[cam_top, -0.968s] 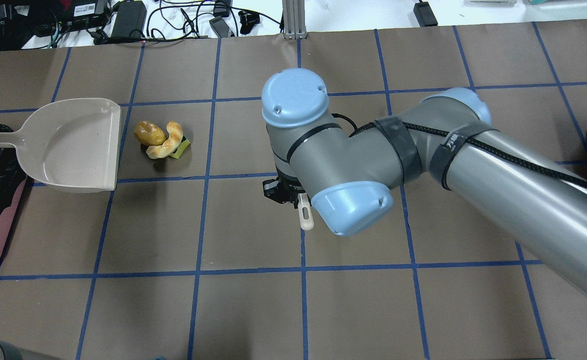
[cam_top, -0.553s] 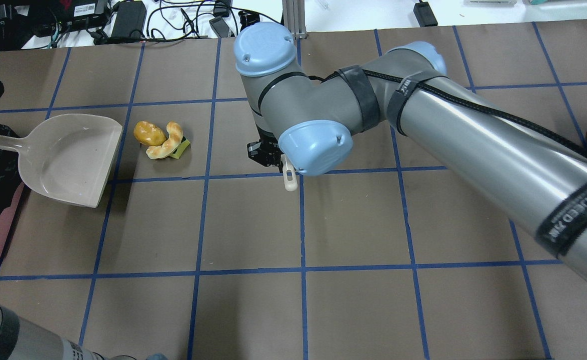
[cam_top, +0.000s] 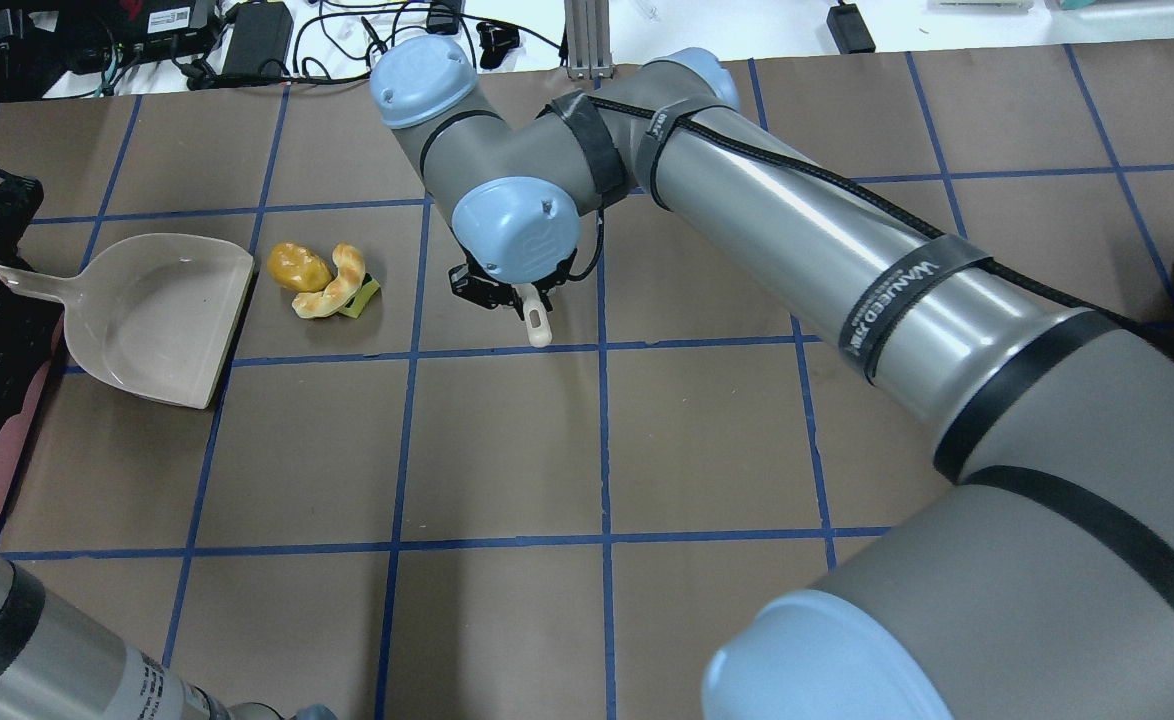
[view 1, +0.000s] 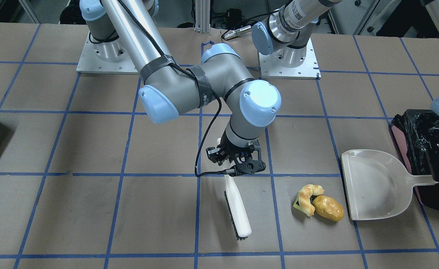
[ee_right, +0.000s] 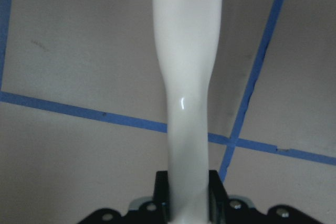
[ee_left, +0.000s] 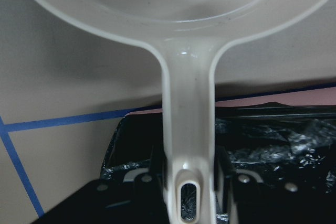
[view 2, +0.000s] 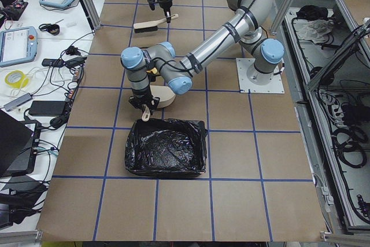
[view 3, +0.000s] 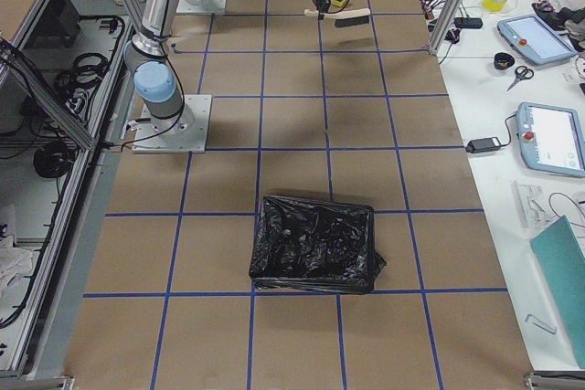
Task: Sweep and dump trash in nearest bin
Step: 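Sweep the trash toward the dustpan with the brush in the right gripper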
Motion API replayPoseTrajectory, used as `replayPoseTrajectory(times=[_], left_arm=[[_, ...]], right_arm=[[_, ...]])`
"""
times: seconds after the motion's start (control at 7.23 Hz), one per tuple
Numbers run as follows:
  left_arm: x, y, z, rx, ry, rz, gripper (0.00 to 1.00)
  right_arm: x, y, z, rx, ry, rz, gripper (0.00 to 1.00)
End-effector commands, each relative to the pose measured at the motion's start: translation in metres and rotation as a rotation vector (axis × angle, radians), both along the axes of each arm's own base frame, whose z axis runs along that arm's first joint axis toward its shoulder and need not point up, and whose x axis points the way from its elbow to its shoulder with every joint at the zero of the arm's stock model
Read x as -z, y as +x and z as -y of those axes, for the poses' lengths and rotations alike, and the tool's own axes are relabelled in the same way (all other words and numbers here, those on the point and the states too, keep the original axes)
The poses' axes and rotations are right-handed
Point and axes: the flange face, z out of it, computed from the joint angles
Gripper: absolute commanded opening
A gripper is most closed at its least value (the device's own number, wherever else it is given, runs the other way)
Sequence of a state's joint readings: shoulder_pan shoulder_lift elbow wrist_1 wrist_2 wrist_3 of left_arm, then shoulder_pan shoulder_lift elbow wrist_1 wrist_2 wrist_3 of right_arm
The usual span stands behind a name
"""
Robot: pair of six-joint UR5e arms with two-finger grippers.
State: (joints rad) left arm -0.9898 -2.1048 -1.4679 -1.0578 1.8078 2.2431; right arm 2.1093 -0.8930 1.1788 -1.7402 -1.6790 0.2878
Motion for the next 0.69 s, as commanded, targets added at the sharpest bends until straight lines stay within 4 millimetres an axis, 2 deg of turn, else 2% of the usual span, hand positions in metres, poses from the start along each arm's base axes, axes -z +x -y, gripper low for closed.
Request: replayPoseTrajectory(times=[0.0, 0.14, 0.28, 0.41, 0.55], left_arm=[[0.011, 0.004, 0.01, -0.029, -0.018, 0.004, 0.0], [0.011, 0.003, 0.014, -0.036, -0.023, 0.006, 0.0], [0.012, -0.002, 0.015, -0.056, -0.025, 0.003, 0.0], [0.013, -0.008, 0.018, -0.085, -0.043, -0.023, 0.0], [0.012, -0.02, 0.02, -0.108, -0.045, -0.036, 0.0]], right_arm=[[0.026, 0.046, 0.005, -0.041, -0.001, -0.007, 0.0], [0.029, 0.058, 0.004, -0.047, -0.003, 0.003, 0.0], [0.045, 0.074, -0.002, -0.035, 0.001, -0.001, 0.0], [0.041, 0.087, -0.003, -0.034, -0.014, 0.013, 0.0], [0.037, 0.092, -0.003, -0.024, -0.021, 0.018, 0.0]])
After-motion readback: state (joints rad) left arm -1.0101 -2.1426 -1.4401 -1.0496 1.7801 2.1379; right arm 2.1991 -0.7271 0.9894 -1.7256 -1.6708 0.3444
